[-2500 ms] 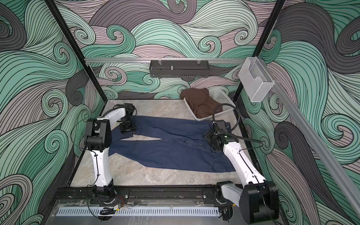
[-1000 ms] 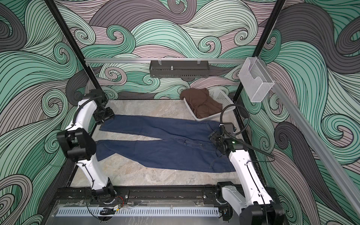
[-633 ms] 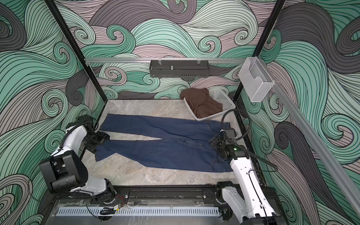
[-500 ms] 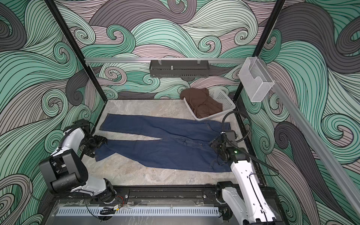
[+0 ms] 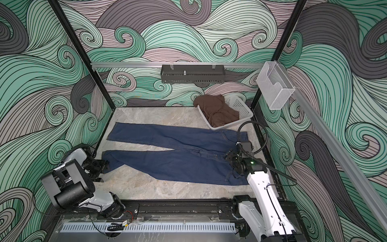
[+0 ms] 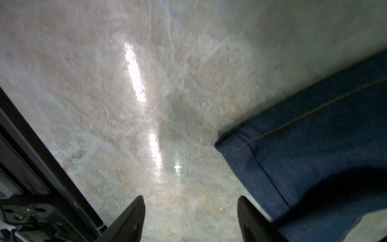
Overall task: Fold and stack the trousers
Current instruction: Flatten out the trousers at the center of the table.
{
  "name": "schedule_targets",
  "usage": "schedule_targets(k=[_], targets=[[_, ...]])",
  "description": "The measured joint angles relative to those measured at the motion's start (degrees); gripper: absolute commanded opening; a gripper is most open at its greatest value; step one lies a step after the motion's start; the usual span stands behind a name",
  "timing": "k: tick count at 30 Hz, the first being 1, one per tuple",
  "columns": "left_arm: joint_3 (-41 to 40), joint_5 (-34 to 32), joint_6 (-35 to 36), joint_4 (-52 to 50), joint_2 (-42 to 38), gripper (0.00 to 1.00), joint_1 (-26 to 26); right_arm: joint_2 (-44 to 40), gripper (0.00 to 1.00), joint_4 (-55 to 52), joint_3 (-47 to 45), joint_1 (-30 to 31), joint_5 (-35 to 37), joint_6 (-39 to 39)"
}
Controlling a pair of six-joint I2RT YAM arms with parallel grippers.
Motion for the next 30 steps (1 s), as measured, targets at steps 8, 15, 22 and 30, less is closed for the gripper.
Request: schedule_targets(k=[8,15,22,30], targets=[[-0.3,-2.4,-0.1,5.3,0.0,0.59,0.2,1.7,0.77,1.6,-1.2,0.0,-0.9,0.0],[-1.9,-0.2,-0.5,10.7,2.8,0.61,0.2,3.1,0.76,3.1,-1.2,0.0,-1.2,0.0],[-2.2,-0.1,-1.4,12.1,4.8,0.46,-0.2,4.8,0.76,3.9,-1.2,0.0,-1.3,0.0],[-0.8,-0.6,-2.7,13.2,6.5,0.0,-0.6,5.3,0.76,4.4,-1.2,0.0,-1.2,-0.2]])
